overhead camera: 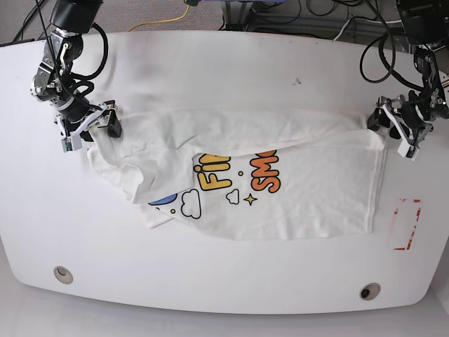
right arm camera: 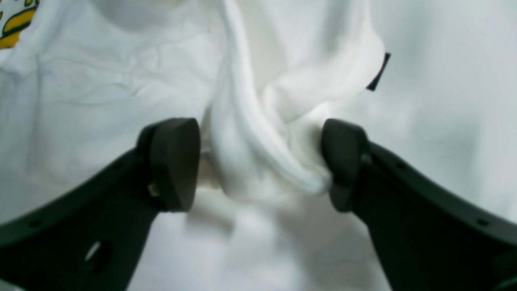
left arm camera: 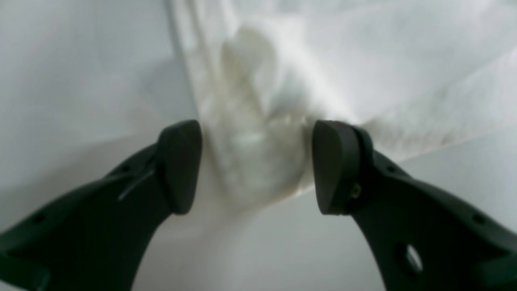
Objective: Layout the t-shirt on the table in an organized manner, then fold the t-shirt properly
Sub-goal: 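Lower both grippers onto the hem corners and close them, then pull the held hem corners away from the shirt with both grippers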
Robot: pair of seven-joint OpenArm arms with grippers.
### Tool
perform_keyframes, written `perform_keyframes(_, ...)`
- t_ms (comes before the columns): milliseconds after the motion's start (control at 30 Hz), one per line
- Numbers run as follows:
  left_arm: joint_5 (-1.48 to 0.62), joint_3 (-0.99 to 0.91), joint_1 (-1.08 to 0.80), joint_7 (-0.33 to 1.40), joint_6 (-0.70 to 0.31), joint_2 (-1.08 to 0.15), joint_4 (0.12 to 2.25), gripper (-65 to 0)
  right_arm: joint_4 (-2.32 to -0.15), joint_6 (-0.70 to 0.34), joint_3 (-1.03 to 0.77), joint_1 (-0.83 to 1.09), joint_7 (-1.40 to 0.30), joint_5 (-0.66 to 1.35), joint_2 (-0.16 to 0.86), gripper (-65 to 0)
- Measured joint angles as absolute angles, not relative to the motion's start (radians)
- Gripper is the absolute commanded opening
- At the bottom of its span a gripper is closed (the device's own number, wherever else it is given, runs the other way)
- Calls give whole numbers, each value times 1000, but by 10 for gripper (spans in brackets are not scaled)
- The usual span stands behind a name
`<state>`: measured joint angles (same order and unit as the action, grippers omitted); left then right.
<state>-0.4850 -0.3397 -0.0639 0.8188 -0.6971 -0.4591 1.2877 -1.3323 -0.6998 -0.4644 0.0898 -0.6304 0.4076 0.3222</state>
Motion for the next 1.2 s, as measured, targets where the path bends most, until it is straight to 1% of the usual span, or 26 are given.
perform_keyframes(167, -522, -345, -63, 780, -709, -468, 1239, -250, -1336, -700, -464, 87, -632, 406, 321, -205)
perform_keyframes(233, -524, -337, -60, 775, -709, -472, 1229, -279, -1347, -699, -463, 90, -638, 403, 320, -211)
perform_keyframes(267, -522, -329, -58, 776, -708, -474, 1227, -311, -1351, -699, -463, 90, -640, 402, 320, -224)
perform_keyframes(300, -517, -322, -57, 775, -704, -475, 1227, -363, -1354, -699, -463, 90, -644, 403, 320, -247)
perform_keyframes(367, -511, -313, -52, 771, -693, -476, 1227, -468, -1359, -699, -463, 93, -651, 398, 319, -315)
perform_keyframes(400, -509, -312, -51, 771, -693, -475, 1227, -518, -1360, -697, -463, 93, -651, 395, 319, -363)
perform_keyframes(433, -509, -310, -50, 772, -694, -474, 1227, -549, -1360, -696, -463, 93, -654, 396, 319, -404)
perform_keyframes(467, -511, -309, -51, 772, -694, -474, 1226, -571, -1360, -696, -463, 93, -656, 396, 318, -436)
perform_keyframes(500, -513, -309, -52, 772, -694, -474, 1226, -596, -1360, -696, -463, 93, -659, 396, 318, -501)
perform_keyframes(600, -517, -309, -57, 771, -697, -474, 1225, -607, -1359, -697, -463, 93, -661, 396, 315, -636)
perform_keyframes(633, -517, -309, -58, 770, -697, -474, 1226, -607, -1359, -697, -462, 93, -663, 395, 313, -650)
perform_keyframes(733, -517, -309, -58, 772, -697, -474, 1225, -608, -1359, -697, -461, 93, -664, 395, 313, -636)
perform_keyframes(800, -521, -309, -60, 771, -697, -474, 1226, -610, -1359, -697, -461, 94, -664, 395, 313, -640)
perform_keyframes(933, -520, -309, -88, 770, -696, -474, 1262, -650, -1359, -697, -461, 97, -662, 396, 313, -648)
perform_keyframes(1067, -515, -309, -147, 786, -697, -471, 1340, -650, -1373, -697, -463, 118, -658, 396, 314, -648)
perform_keyframes(1200, -512, -310, -211, 796, -697, -472, 1414, -650, -1445, -697, -464, 182, -666, 391, 313, -648)
